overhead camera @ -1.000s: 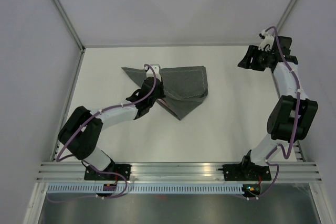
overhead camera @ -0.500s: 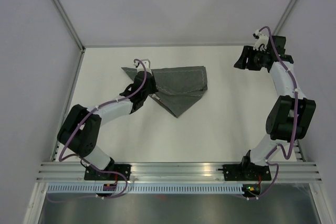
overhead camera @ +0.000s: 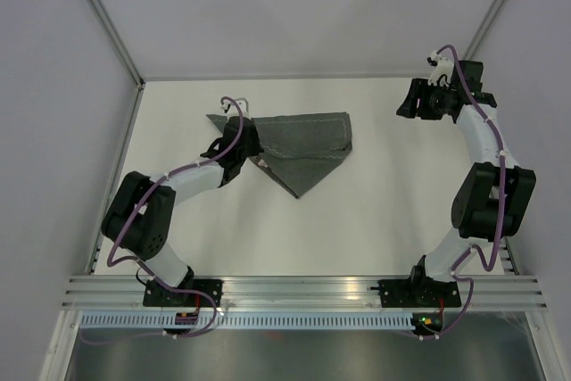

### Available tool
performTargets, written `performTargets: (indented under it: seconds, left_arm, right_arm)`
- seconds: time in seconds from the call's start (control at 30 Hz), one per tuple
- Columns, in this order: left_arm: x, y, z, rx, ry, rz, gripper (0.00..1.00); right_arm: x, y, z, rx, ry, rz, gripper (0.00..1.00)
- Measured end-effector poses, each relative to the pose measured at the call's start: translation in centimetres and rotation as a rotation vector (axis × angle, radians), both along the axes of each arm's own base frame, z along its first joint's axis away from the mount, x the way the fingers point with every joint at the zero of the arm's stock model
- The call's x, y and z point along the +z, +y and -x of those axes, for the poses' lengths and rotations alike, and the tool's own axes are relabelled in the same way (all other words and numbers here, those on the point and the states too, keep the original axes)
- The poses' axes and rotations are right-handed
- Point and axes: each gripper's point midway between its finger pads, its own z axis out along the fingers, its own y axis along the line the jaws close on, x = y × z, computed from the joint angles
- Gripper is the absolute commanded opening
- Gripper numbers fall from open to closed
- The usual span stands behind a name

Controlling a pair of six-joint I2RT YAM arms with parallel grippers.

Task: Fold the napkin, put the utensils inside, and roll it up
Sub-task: Fold the napkin at the center of the board.

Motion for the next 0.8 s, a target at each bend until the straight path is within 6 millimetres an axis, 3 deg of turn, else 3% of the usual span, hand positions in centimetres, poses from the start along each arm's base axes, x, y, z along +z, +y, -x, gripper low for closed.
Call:
performTargets:
  seconds: [0.3, 0.47, 0.73, 0.8]
  left_arm:
    - [-1.4, 0.4, -0.3, 0.012, 0.039, 0.011, 0.03]
    - [-2.9, 0.9, -0.3, 0.032, 0.076, 0.012, 0.11]
    - [-4.9, 1.3, -0.1, 0.058, 0.133, 0.007, 0.55]
    - [-4.9, 1.4, -0.1, 0.062, 0.135, 0.010, 0.60]
  right_arm:
    - [-0.2, 0.4, 0.1, 0.011, 0.006, 0.004, 0.64]
    - [-0.5, 0.8, 0.3, 0.026, 0.012, 0.012, 0.65]
    - [-0.9, 2.2, 0.6, 0.075, 0.019, 0.047, 0.65]
    - [-1.0, 2.7, 0.7, 0.091, 0.022, 0.056, 0.65]
